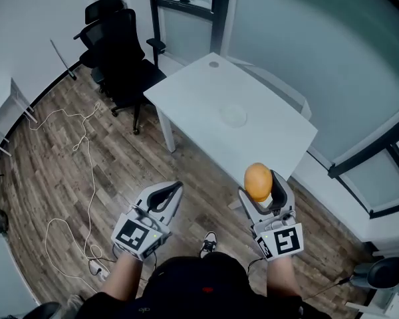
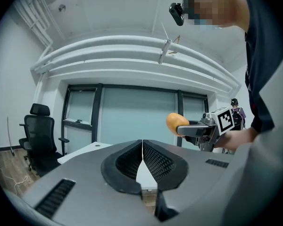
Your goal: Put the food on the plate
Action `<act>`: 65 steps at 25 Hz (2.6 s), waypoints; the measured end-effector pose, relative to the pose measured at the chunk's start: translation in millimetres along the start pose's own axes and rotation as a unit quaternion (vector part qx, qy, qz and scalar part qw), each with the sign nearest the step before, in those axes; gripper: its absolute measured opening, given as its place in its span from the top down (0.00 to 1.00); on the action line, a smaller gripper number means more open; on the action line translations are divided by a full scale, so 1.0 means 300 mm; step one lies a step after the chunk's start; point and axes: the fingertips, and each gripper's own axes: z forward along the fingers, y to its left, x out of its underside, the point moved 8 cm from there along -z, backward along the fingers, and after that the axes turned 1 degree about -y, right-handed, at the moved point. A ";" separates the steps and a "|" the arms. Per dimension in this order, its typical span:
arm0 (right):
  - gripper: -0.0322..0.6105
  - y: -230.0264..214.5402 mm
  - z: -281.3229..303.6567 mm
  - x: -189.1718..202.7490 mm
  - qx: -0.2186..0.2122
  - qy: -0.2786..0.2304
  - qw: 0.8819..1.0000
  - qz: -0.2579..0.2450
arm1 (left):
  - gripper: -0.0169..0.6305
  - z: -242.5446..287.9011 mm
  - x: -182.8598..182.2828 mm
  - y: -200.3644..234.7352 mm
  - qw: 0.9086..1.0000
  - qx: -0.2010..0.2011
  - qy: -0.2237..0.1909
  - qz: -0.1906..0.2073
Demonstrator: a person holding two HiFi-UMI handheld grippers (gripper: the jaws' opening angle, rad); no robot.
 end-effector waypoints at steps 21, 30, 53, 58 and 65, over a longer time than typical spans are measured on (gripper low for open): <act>0.39 -0.526 0.401 0.192 0.024 0.011 0.999 0.022 | 0.94 0.646 -0.012 0.291 0.999 0.018 0.028 0.005; 0.39 -0.579 0.789 0.211 0.076 0.037 0.996 0.013 | 0.94 0.884 -0.051 0.685 0.996 0.084 0.030 0.008; 0.39 -0.796 1.324 1.003 0.108 0.304 0.945 0.047 | 0.94 1.125 0.112 1.014 0.994 0.081 0.063 -0.043; 0.39 -0.811 1.372 1.129 0.098 0.335 0.935 0.061 | 0.94 1.122 0.161 1.024 0.994 0.062 0.075 -0.054; 0.39 -0.810 1.401 1.210 0.092 0.355 0.928 0.066 | 0.94 1.106 0.187 1.039 0.992 0.057 0.082 -0.075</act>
